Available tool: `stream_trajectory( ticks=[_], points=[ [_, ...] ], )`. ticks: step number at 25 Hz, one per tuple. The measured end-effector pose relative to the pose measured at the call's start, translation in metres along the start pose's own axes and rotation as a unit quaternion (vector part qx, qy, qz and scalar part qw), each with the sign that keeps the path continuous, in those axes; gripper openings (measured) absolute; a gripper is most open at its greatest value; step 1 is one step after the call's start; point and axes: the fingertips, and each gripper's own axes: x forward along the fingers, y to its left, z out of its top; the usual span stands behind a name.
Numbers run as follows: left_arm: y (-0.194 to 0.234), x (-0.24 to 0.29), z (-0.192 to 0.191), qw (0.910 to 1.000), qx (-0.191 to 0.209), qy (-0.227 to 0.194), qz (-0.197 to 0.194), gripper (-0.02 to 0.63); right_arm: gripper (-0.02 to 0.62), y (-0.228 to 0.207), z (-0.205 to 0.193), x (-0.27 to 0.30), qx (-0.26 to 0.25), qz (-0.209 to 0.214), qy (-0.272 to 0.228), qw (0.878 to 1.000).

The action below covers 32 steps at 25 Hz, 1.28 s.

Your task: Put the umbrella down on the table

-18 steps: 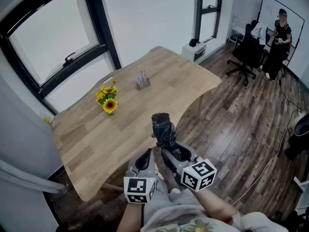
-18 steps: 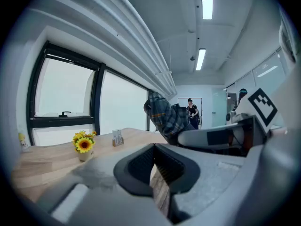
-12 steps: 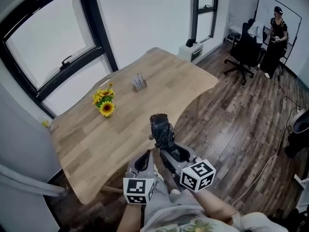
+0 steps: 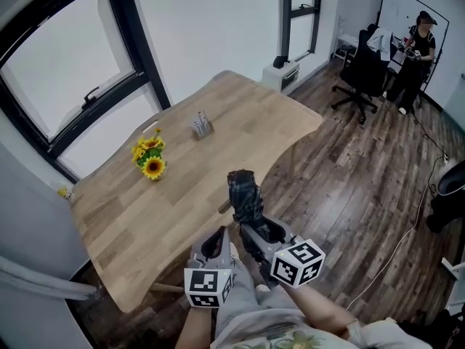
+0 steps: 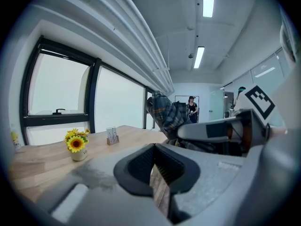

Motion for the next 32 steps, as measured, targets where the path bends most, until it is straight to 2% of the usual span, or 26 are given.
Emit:
stream_trajectory(
  ticks=[14,32],
  points=[
    [0.023,0.035,0.001,0.9999,-0.005,0.016,-0.003,0.002,0.178,-0.026,0.003,0.037,0.011,-0.01,0.015,1.0],
    [0.081,0.091,-0.001,0.9988,-0.03,0.037,0.012,0.002,0.179,-0.063,0.012,0.116,0.017,-0.014,0.045,0.999]
  ],
)
